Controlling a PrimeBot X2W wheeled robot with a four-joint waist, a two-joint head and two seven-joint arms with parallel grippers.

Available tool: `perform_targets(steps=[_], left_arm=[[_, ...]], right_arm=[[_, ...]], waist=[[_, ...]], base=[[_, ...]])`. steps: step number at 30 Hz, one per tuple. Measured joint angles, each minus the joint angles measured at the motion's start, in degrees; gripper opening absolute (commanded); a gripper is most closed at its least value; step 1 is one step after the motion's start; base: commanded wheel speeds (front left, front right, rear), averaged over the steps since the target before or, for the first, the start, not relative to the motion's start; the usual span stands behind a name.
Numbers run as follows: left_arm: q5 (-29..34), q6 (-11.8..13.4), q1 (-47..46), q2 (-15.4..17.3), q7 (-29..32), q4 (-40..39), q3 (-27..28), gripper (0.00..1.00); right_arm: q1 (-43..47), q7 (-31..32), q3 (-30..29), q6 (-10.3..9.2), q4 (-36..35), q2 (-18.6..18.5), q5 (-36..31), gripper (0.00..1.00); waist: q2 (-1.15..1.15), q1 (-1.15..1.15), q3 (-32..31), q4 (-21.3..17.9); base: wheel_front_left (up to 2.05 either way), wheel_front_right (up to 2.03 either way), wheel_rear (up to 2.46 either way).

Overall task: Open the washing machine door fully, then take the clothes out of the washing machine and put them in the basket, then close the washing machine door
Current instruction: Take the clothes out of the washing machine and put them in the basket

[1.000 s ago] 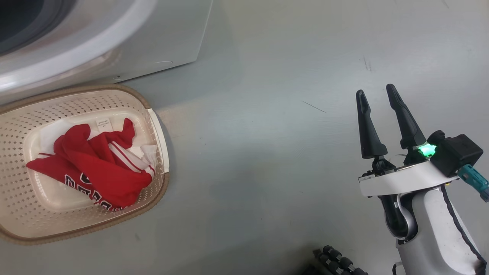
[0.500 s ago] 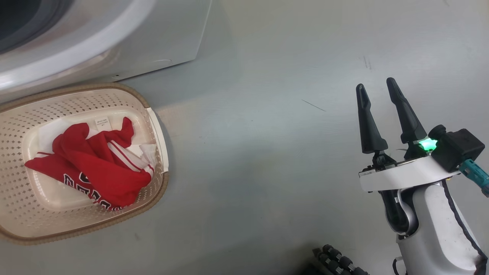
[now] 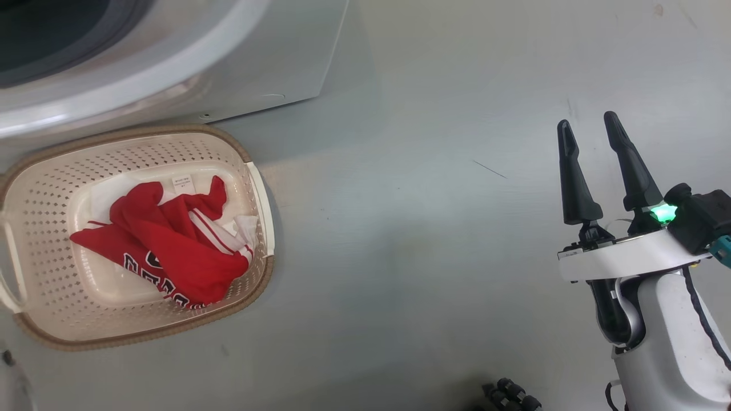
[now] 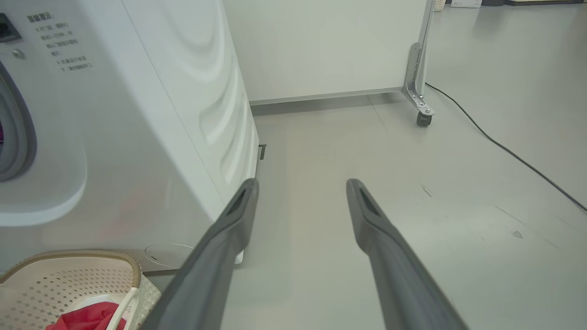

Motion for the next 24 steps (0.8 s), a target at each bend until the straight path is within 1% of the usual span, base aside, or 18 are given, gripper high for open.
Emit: perform_targets(steps=[5,10,15,17,18,24], left_arm=[[-1.7,0.0,2.5,-2.1,-4.8,-1.9,1.4,0.0],[-3.2,0.0,5.7,-5.0,-10.3,-4.1,2.5,0.0],[-5.1,0.0,9.5,-7.3,-15.6,-6.2,2.5,0.0],[-5.5,0.0,11.0,-8.0,-17.9,-7.3,2.6,0.0],[-5.8,0.0,12.4,-8.8,-20.5,-8.3,2.8,0.0],[-6.7,0.0,18.6,-11.3,-27.7,-11.4,3.0,0.0]], right_arm=[[0.0,0.0,-0.1,0.0,-0.1,-1.0,-0.6,1.0],[0.1,0.0,-0.2,0.0,-0.2,-1.7,-1.2,1.0],[1.1,0.0,-0.3,0.0,-0.3,-2.2,-1.6,1.0],[1.7,0.0,-0.4,0.0,-0.3,-2.5,-2.0,1.0],[2.0,0.0,-0.4,0.0,-0.3,-2.7,-2.2,1.0],[3.6,0.0,-0.3,0.0,-0.1,-3.0,-3.1,1.0]], waist=[[0.0,0.0,-0.9,1.5],[0.0,0.0,-2.2,3.0],[0.0,0.0,-3.8,4.4],[0.0,0.0,-4.6,5.0],[0.0,0.0,-5.3,5.6],[0.0,0.0,-8.1,7.2]], base=[[0.0,0.0,0.0],[0.0,0.0,0.0],[0.0,0.0,0.0],[0.0,0.0,0.0],[0.0,0.0,0.0],[0.0,0.0,0.0]])
